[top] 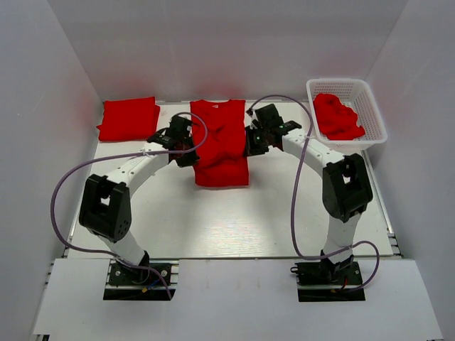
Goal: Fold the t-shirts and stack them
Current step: Fold the folded rectangular tshirt in 1/3 of the way
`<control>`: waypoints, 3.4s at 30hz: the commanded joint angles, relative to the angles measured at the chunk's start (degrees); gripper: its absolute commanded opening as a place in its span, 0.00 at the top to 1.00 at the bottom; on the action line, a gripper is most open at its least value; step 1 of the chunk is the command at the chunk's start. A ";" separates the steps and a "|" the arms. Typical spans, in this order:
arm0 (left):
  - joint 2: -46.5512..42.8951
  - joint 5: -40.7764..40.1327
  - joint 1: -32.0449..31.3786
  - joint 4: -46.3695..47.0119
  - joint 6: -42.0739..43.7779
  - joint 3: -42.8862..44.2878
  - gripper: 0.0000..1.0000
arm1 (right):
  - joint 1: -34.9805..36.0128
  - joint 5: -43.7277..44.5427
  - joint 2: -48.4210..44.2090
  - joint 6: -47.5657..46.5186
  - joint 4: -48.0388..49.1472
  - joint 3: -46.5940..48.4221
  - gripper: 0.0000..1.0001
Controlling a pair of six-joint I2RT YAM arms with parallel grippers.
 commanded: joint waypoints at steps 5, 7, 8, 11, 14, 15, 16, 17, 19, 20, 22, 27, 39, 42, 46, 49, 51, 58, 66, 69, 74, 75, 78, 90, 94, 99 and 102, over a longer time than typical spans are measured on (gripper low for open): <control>4.94 4.22 3.60 3.47 3.93 5.74 1.00 | -2.33 -2.15 4.49 -3.28 -0.87 8.25 1.00; 6.08 5.09 4.74 4.17 4.90 7.32 1.00 | -2.77 -2.42 6.15 -3.90 -1.05 9.93 1.00; 6.61 5.70 4.74 4.17 5.60 7.33 1.00 | -3.30 -3.20 6.77 -4.07 -1.05 10.80 1.00; 8.19 7.28 5.79 6.45 7.35 8.64 1.00 | -3.83 -4.61 8.97 -4.25 -1.05 13.35 1.00; 9.95 8.61 6.41 7.51 8.50 10.14 1.00 | -4.44 -5.93 10.90 -4.51 -0.96 14.94 1.00; 9.96 8.61 6.41 7.51 9.02 10.14 1.00 | -4.79 -5.94 11.52 -4.34 -1.05 15.73 1.00; 10.74 9.31 7.02 8.21 9.03 10.75 1.00 | -4.89 -6.28 12.65 -4.34 -0.87 16.69 1.00; 11.53 9.31 7.03 8.22 9.55 10.76 1.00 | -4.89 -6.29 12.67 -4.34 -0.87 16.70 1.00; 12.50 9.92 7.03 9.53 9.56 11.46 1.00 | -5.06 -5.94 13.10 -4.16 0.09 17.31 1.00; 13.55 9.93 7.55 9.53 10.08 12.16 1.00 | -5.06 -5.76 13.19 -4.07 0.97 17.23 1.00; 14.70 9.93 7.56 9.01 10.08 13.56 1.00 | -5.41 -5.93 13.98 -3.90 1.06 18.02 1.00; 16.72 10.46 8.17 9.01 10.08 15.50 1.00 | -5.76 -6.46 16.18 -3.63 1.15 19.95 1.00; 22.35 11.60 9.75 9.35 10.08 19.63 1.00 | -6.64 -6.20 22.86 0.93 1.85 25.83 1.00; 24.98 11.07 10.81 10.59 9.56 22.96 0.84 | -7.17 -4.18 25.23 5.14 4.13 29.51 0.94; 30.16 11.69 13.26 7.53 8.16 32.89 0.30 | -9.10 -3.74 29.97 13.23 7.81 36.82 0.65; 30.70 12.74 15.46 8.21 6.58 38.17 0.00 | -10.25 -4.17 30.16 14.91 9.32 40.26 0.56; 30.70 13.70 16.60 8.22 6.57 40.46 0.00 | -10.86 -4.79 29.11 13.95 9.32 39.21 0.43; 20.35 17.75 15.38 8.83 12.11 24.61 0.00 | -10.16 -5.85 12.94 4.90 8.36 18.13 0.10; 2.50 20.74 12.75 17.09 12.90 -4.93 0.00 | -7.79 -7.77 -3.57 3.48 13.88 -8.24 0.10; -0.06 22.23 11.95 17.62 12.90 -9.09 0.00 | -6.12 -10.14 -5.78 4.80 16.52 -15.63 0.10; -1.47 19.00 9.31 18.15 12.90 -12.62 0.00 | -3.84 -11.47 -4.65 5.94 18.47 -19.25 0.10; -0.95 18.29 8.70 17.10 13.42 -12.62 0.00 | -3.57 -11.65 -3.69 6.03 18.81 -19.16 0.10; 1.07 17.14 8.70 16.57 14.04 -11.22 0.00 | -2.96 -11.65 -2.02 6.74 19.70 -18.37 0.10; 7.75 17.57 8.17 19.46 15.18 -12.44 0.18 | -2.42 -11.74 4.49 7.35 20.05 -16.17 0.14; 9.34 17.57 7.65 19.47 15.70 -12.44 0.36 | -2.25 -12.79 6.95 7.97 20.31 -14.59 0.31; 10.84 18.28 7.12 19.99 15.71 -13.05 0.84 | -2.07 -12.27 6.26 8.67 20.40 -15.20 0.84; 10.84 18.98 6.59 20.69 15.01 -13.59 1.00 | -1.90 -11.04 4.76 7.36 20.57 -16.42 1.00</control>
